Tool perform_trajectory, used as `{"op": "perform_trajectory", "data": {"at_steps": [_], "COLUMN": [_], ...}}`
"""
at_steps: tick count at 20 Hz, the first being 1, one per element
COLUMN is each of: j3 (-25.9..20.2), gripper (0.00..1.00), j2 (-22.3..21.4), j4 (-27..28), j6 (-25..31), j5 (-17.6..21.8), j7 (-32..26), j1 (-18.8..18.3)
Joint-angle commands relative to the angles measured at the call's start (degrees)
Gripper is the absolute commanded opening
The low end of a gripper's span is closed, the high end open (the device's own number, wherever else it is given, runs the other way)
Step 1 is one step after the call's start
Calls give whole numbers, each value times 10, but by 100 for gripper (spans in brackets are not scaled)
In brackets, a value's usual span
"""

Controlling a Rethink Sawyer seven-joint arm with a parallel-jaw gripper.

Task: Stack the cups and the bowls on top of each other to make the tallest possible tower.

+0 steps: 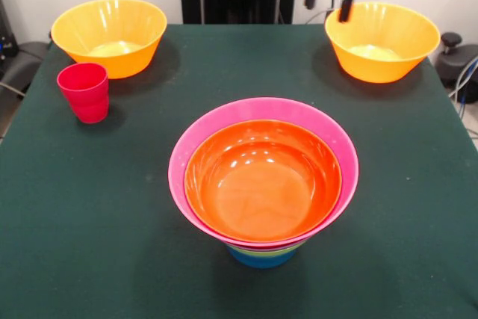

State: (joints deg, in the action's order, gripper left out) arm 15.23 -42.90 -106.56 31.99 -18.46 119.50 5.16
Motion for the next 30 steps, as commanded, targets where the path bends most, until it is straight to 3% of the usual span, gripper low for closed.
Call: {"op": "perform_trajectory", "data": {"at_steps": [1, 6, 16, 21, 30], "j3": [-56, -121, -167, -154, -89], "gripper": [100, 100, 100, 100, 100], "j2": [18, 59, 45, 29, -12], "j4": [-180, -232, -272, -263, -200], "j6": [-162, -306, -364, -335, -212], "j5": [27, 29, -8, -37, -85], "j7": [76, 115, 164, 176, 213], "j1": [-31, -76, -80, -44, 66]}}
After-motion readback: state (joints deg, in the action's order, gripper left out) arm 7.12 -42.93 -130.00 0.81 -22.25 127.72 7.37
